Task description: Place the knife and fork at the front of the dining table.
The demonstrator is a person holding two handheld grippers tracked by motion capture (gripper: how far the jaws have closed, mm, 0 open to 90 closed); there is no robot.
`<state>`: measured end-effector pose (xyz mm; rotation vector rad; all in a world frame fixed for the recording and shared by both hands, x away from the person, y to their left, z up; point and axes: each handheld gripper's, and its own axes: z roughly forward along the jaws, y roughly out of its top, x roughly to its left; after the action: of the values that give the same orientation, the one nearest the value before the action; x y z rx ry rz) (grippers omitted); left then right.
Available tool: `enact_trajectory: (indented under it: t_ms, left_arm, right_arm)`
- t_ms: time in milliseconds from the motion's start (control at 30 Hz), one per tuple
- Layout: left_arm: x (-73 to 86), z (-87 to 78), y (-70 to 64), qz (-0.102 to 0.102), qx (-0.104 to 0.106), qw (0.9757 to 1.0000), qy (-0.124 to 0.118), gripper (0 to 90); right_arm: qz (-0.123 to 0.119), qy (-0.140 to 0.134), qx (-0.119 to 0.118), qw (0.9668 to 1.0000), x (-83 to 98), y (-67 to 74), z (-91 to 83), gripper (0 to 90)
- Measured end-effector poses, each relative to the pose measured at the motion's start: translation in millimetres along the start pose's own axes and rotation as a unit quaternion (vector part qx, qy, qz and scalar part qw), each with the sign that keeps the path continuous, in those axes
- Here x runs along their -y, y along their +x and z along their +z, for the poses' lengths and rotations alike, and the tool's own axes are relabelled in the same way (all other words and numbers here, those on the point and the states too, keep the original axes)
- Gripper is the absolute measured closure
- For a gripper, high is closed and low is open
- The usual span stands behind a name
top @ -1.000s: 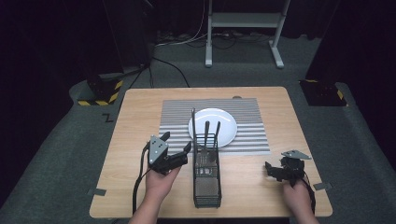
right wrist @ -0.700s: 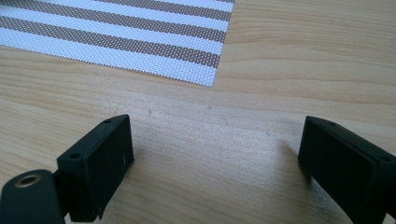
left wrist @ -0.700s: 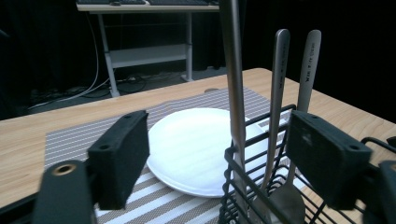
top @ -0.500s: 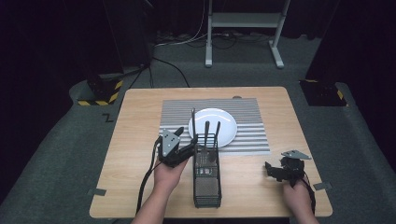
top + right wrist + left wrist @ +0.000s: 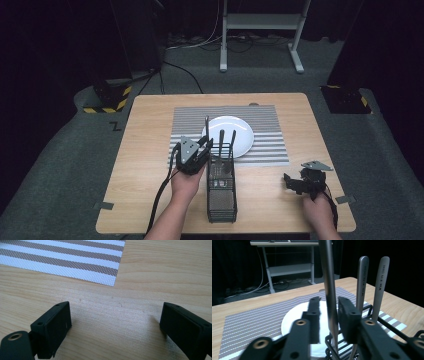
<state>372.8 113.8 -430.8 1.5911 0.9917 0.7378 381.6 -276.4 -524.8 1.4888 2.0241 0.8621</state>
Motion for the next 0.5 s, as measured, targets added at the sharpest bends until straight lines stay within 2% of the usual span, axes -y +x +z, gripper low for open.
enact_trajectory:
  t_ms: [33,200,500]
  left_arm:
    - [0.2,-0.2,-1.0,-0.002,-0.003,1.0000,-0.002,79.1]
    - [0.6,-1.9,-6.4,-0.013,-0.007,0.9999,-0.006,80.9]
    - [1.7,-8.4,-19.9,-0.012,-0.023,0.9995,-0.017,82.4]
  right_arm:
    - [0.000,0.000,0.000,1.0000,0.0,0.0,0.0,9.9]
    - [0.000,0.000,0.000,1.0000,0.0,0.0,0.0,9.9]
    - [0.000,0.000,0.000,1.0000,0.0,0.0,0.0,9.9]
